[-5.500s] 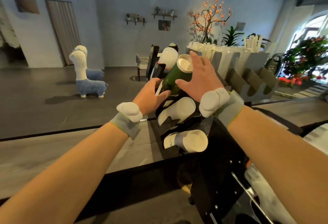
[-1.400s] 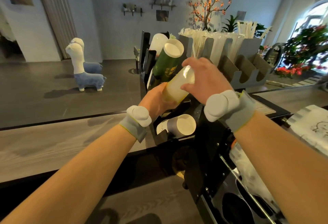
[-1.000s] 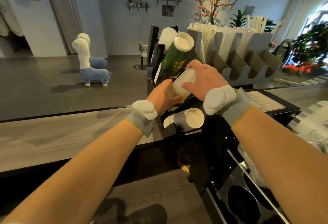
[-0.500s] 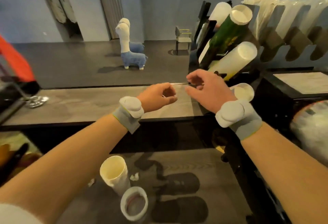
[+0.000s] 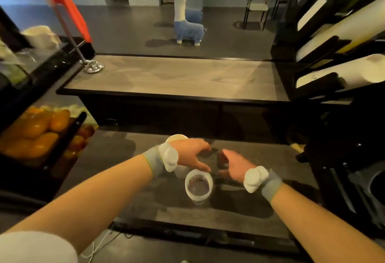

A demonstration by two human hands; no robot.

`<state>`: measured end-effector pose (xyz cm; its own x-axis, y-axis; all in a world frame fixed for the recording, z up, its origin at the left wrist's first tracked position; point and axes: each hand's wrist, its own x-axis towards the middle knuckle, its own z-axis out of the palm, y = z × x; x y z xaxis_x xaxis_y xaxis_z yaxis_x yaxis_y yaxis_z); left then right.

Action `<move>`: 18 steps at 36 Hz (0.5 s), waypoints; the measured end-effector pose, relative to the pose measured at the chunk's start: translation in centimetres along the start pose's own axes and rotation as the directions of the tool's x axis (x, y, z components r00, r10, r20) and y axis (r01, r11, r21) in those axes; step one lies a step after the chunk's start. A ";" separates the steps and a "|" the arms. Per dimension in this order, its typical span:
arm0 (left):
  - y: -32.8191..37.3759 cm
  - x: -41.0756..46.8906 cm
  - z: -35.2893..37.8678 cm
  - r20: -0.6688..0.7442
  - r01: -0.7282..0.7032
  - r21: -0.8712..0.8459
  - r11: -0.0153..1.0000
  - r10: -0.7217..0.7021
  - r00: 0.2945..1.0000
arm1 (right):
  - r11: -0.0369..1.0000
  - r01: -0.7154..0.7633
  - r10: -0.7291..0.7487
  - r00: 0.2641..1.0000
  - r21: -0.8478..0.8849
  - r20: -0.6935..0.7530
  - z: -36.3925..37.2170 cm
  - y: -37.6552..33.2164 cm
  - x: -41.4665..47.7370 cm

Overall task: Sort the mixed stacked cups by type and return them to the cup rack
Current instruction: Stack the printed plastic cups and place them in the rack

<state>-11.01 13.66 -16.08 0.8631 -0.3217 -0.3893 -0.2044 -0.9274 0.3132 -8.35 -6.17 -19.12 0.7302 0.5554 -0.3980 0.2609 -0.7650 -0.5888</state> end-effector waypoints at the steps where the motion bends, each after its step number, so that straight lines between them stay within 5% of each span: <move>1: -0.3 0.1 0.9 0.023 -0.022 0.068 0.997 0.021 1.000 | 1.000 0.003 -0.004 0.999 0.016 0.052 0.9 0.1 -0.2; 8: -1.6 0.9 5.8 0.177 -0.260 0.494 0.830 0.197 0.964 | 0.977 0.146 -0.165 0.979 0.157 0.116 5.1 0.3 -1.0; 18: -0.2 0.7 8.1 0.202 -0.216 0.485 0.847 0.132 0.971 | 0.980 0.078 -0.088 0.995 0.184 0.049 8.6 1.9 -0.3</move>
<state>-14.14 12.11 -23.48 0.7176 -0.4730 -0.5111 -0.5837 -0.8089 -0.0708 -13.51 -4.97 -26.14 0.6724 0.6362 -0.3783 0.1964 -0.6461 -0.7375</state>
